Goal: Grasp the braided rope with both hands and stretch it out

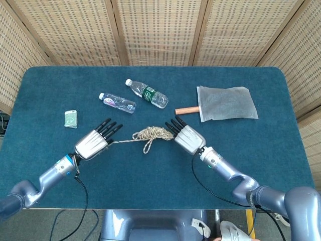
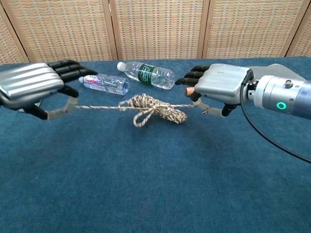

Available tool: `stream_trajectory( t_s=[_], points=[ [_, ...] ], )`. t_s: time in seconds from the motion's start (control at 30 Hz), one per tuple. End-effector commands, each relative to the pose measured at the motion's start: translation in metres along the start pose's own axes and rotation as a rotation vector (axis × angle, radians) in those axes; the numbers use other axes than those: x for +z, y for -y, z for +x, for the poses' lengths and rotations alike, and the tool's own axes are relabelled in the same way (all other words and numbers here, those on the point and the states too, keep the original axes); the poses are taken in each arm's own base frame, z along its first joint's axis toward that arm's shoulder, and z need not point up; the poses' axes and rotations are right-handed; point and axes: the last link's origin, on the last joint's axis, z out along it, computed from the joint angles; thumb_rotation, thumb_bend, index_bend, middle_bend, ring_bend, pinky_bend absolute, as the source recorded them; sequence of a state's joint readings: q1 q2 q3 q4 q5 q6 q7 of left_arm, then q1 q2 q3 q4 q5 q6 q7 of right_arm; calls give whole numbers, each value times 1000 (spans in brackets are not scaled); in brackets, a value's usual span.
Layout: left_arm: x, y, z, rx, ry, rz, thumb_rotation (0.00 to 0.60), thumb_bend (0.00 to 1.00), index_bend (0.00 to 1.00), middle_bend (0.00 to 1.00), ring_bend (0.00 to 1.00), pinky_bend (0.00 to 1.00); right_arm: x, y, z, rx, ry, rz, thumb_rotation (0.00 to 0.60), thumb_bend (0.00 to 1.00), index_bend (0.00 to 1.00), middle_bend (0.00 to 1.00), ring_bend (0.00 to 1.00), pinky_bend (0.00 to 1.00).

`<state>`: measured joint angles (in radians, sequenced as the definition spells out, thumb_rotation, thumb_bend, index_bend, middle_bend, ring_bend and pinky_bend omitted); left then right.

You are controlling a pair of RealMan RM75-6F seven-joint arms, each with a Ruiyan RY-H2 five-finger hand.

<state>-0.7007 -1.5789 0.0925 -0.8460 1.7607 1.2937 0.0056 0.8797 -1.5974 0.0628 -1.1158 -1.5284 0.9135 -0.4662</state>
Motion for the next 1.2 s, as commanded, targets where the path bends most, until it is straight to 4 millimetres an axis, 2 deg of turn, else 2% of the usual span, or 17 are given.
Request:
stream_trajectory(
  t_s=[0.03,0.2,0.43,0.7,0.97,1.0,1.03,1.07,1.1,1.13,1.17,1.2],
  points=[
    [-14,32,3,20,7,84,600,467,813,0,0,0,-7,-13,-5,-2,26,-39,600,520,616,0,0,0],
    [-26,58,0,46,31,153,600,466,813,0,0,0,-22,-34,-18,-20,74,-95,600,520,616,0,0,0],
    [-35,74,-6,55,51,201,600,467,813,0,0,0,-42,-54,-36,-42,133,-144,600,521,617,0,0,0],
    [-44,85,-13,60,80,234,600,467,813,0,0,0,-55,-64,-48,-43,165,-169,600,521,617,0,0,0],
    [-51,89,-16,62,89,247,600,467,813,0,0,0,-60,-67,-52,-41,170,-168,600,520,617,0,0,0],
    [-52,89,-16,55,86,244,600,467,812,0,0,0,-61,-66,-52,-36,169,-169,600,520,604,0,0,0],
    [-52,88,-16,51,84,242,600,456,792,0,0,0,-61,-66,-52,-31,167,-173,600,510,546,0,0,0],
    [-53,88,-16,43,83,240,600,374,689,0,0,0,-62,-66,-52,-23,166,-181,600,500,528,0,0,0],
    [-54,87,-16,33,83,242,600,287,561,0,0,0,-62,-67,-52,-17,166,-189,600,392,385,0,0,0],
    [-55,87,-16,11,84,250,600,147,319,0,0,0,-63,-67,-51,-6,164,-200,600,249,216,0,0,0],
    [-57,87,-17,-20,84,265,600,38,119,0,0,0,-64,-67,-49,6,159,-212,600,121,101,0,0,0],
    [-59,87,-17,-58,84,284,600,0,12,0,0,0,-65,-68,-46,20,152,-225,600,39,31,0,0,0]
  ],
)
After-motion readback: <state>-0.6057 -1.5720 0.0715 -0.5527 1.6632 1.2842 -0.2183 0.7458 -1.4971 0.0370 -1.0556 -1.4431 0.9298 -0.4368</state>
